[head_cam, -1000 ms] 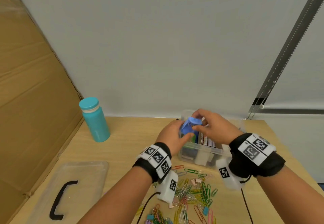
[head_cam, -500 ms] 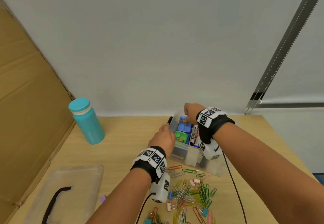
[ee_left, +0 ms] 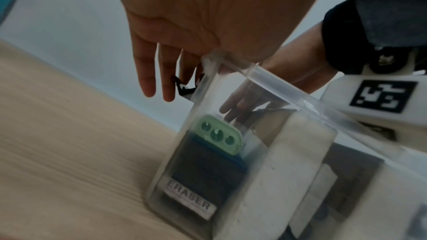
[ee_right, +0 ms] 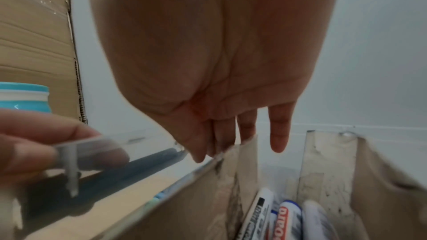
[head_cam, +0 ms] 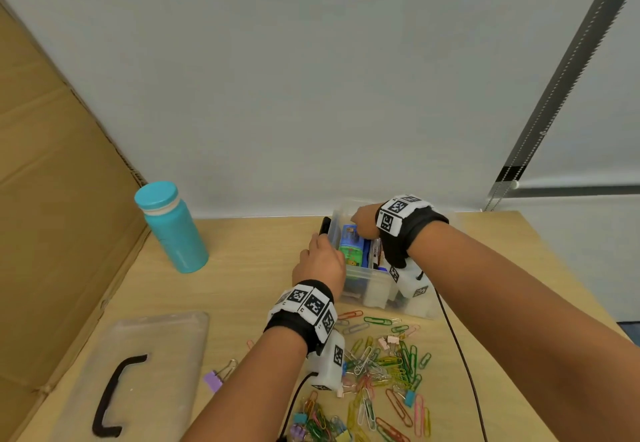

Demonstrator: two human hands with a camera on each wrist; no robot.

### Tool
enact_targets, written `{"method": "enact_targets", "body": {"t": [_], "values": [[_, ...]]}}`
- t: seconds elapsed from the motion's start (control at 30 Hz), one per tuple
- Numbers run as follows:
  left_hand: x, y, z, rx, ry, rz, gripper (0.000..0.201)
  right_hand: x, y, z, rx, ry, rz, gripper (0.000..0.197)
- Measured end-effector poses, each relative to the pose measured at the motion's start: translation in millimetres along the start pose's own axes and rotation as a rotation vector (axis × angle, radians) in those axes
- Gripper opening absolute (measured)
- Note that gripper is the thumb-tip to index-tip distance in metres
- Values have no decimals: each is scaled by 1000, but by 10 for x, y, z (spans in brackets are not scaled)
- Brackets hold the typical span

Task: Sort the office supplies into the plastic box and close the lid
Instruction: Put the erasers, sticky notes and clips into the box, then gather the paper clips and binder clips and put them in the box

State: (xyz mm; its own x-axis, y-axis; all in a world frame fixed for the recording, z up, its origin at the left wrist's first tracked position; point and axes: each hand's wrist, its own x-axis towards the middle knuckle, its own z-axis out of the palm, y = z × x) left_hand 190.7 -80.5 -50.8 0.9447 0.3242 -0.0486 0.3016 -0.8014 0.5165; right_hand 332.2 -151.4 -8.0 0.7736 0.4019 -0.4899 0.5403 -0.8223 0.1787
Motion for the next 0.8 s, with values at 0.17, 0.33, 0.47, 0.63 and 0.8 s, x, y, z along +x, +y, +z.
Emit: {"method": "enact_targets", "body": {"t": [0.17, 0.33, 0.47, 0.63, 0.8], "values": [[-8, -34, -64, 31, -19, 1, 38, -532, -9, -50, 251, 138, -18, 46], [-168, -300, -193, -60, -39, 77, 53, -1238, 83, 163, 611, 517, -161, 44], [-637, -569, -335, -20, 150, 161, 38, -1730, 70, 706, 668, 919, -199, 21], [-994, -656, -205, 6, -39, 293, 18, -1746, 89, 1418, 568, 655, -217, 10], [-990, -438, 157, 173, -312, 364, 22, -1520, 12, 1751, 426, 262, -181, 40]]}}
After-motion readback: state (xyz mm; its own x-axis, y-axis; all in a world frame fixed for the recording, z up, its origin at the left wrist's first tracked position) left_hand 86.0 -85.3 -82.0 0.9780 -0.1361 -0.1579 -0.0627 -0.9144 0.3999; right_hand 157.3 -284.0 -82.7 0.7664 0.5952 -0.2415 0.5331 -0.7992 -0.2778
